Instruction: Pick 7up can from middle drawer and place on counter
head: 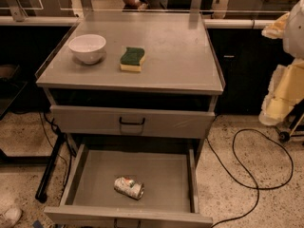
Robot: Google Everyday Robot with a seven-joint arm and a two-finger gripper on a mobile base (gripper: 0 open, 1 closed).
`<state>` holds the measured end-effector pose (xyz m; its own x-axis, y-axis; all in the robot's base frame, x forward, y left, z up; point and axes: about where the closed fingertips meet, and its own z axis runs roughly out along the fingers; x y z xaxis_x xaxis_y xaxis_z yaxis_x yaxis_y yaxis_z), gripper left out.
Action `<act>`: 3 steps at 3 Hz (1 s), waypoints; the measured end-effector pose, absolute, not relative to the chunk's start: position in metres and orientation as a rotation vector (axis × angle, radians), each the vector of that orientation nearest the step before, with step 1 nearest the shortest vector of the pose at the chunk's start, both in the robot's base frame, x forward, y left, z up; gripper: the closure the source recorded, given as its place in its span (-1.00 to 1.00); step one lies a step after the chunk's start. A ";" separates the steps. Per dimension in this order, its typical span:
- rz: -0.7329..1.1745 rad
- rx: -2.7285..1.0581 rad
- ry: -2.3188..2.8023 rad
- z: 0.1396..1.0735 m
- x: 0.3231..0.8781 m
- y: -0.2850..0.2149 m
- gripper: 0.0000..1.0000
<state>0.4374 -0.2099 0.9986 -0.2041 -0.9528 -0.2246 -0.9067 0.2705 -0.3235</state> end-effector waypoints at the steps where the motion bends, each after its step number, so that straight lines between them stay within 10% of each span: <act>1: -0.169 -1.687 2.172 0.999 0.437 -0.210 -1.00; 3: -0.187 -1.773 2.136 0.962 0.424 -0.151 -1.00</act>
Offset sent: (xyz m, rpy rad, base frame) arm -0.0123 0.0545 -0.0433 -0.0614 -0.0044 0.0404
